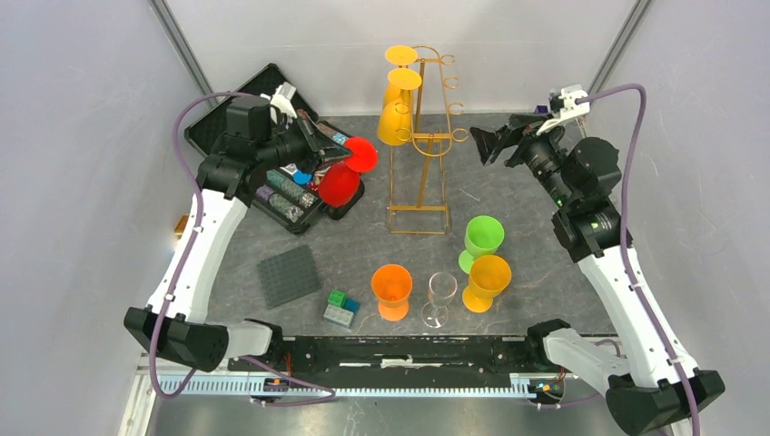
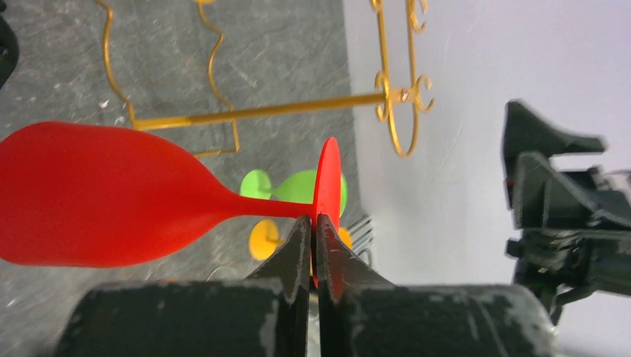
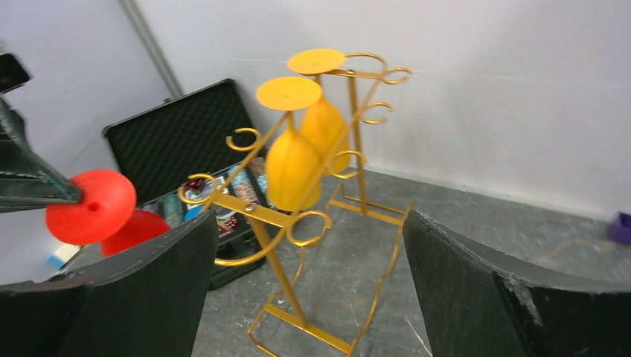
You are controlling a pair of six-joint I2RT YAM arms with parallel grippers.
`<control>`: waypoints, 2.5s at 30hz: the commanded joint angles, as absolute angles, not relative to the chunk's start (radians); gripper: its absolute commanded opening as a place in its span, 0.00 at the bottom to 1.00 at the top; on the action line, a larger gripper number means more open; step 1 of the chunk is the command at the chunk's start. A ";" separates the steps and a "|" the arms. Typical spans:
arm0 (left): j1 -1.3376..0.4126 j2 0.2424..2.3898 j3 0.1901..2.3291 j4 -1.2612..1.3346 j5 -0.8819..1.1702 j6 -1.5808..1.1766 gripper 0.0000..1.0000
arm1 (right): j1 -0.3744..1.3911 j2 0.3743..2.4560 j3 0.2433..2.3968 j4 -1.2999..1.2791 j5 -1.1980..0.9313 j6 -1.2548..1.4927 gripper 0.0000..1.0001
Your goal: Place the wine glass upside down on the wine glass rack
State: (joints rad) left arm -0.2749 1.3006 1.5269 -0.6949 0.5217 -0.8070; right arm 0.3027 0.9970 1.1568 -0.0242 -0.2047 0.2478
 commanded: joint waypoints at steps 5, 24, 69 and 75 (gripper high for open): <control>-0.209 1.321 1.450 -0.286 0.660 -1.128 0.02 | 0.282 0.965 1.186 -0.113 -0.052 0.262 0.98; -0.209 1.532 1.533 -0.047 0.726 -1.344 0.02 | 0.281 0.972 1.219 -0.203 -0.031 0.195 0.98; -0.282 1.732 1.646 0.087 0.739 -1.451 0.03 | 0.282 0.978 1.210 -0.223 -0.028 0.192 0.98; -0.291 1.754 1.649 0.087 0.746 -1.456 0.03 | 0.282 0.982 1.212 -0.223 -0.031 0.193 0.98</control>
